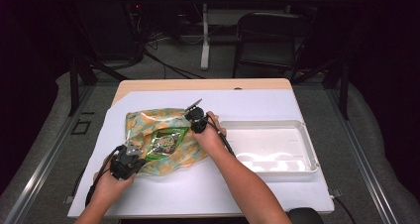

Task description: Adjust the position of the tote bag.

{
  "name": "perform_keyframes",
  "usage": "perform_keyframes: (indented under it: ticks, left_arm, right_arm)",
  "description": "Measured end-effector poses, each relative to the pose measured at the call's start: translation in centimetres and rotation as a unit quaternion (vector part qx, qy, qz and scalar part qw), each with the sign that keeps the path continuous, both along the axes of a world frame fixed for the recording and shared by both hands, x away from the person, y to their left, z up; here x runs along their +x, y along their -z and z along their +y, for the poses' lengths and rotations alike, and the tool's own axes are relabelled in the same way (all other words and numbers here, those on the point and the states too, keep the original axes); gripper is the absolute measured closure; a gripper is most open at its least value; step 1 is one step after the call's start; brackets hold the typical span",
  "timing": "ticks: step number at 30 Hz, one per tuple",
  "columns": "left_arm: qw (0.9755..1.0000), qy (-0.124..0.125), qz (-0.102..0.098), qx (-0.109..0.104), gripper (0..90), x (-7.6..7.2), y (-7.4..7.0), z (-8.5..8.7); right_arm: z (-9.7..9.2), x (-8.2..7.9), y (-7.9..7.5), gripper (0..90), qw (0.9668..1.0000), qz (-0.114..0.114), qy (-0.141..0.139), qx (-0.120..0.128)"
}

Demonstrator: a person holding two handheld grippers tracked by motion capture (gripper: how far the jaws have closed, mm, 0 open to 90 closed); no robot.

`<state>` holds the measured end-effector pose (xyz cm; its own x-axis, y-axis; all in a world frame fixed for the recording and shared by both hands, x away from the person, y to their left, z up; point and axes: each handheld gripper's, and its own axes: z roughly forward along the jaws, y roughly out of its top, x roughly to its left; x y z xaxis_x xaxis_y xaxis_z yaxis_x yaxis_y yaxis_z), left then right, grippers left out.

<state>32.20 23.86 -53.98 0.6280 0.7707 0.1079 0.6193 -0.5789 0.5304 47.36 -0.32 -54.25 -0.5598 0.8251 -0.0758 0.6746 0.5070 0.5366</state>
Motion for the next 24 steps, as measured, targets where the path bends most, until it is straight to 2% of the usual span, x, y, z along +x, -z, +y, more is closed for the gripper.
perform_keyframes:
  ticks: [2,5,7,10,13,14,16,18,21,24]
  left_arm:
    - [1.0,0.005,0.006,-0.003,88.9,-0.3,0.2,0.2]
    - [1.0,0.007,-0.001,-0.001,88.5,-0.6,0.4,0.2]
    - [1.0,0.006,-0.004,-0.005,88.3,-0.8,0.5,0.4]
    - [0.9999,0.001,-0.006,-0.01,88.2,-0.9,0.5,0.4]
    - [0.9999,-0.003,-0.006,-0.011,87.3,-0.8,0.5,0.4]
    - [0.9999,-0.005,-0.007,-0.012,86.8,-0.8,0.6,0.3]
    - [0.9999,-0.006,-0.008,-0.012,86.0,-0.8,0.6,0.3]
    - [0.9999,-0.008,-0.01,-0.011,85.3,-0.8,0.6,0.2]
    - [0.9998,-0.011,-0.011,-0.015,84.6,-0.8,0.6,0.2]
    - [0.9998,-0.01,-0.012,-0.01,84.5,-0.8,0.6,0.1]
  right_arm:
    - [0.0,0.0,0.0,87.7,1.0,-0.001,0.0,0.0]
    - [-0.1,0.0,-0.1,87.4,1.0,0.002,-0.003,-0.005]
    - [0.0,0.0,0.1,87.3,0.9999,-0.005,0.004,0.009]
    - [0.0,0.0,0.1,86.7,0.9999,-0.005,0.005,0.01]
    - [-0.1,0.0,0.0,82.6,0.9999,-0.002,0.004,0.013]
    - [-0.2,0.1,-0.1,81.1,1.0,0.004,-0.001,0.006]
    - [-0.3,0.0,-0.3,78.1,0.9997,0.001,0.005,0.023]
    - [-0.3,-0.3,-0.8,75.4,0.9995,-0.006,0.001,0.031]
    - [-0.4,-0.9,-2.0,70.2,0.9988,-0.028,-0.011,0.04]
    - [-0.3,-1.9,-3.4,65.8,0.9966,-0.053,-0.022,0.06]
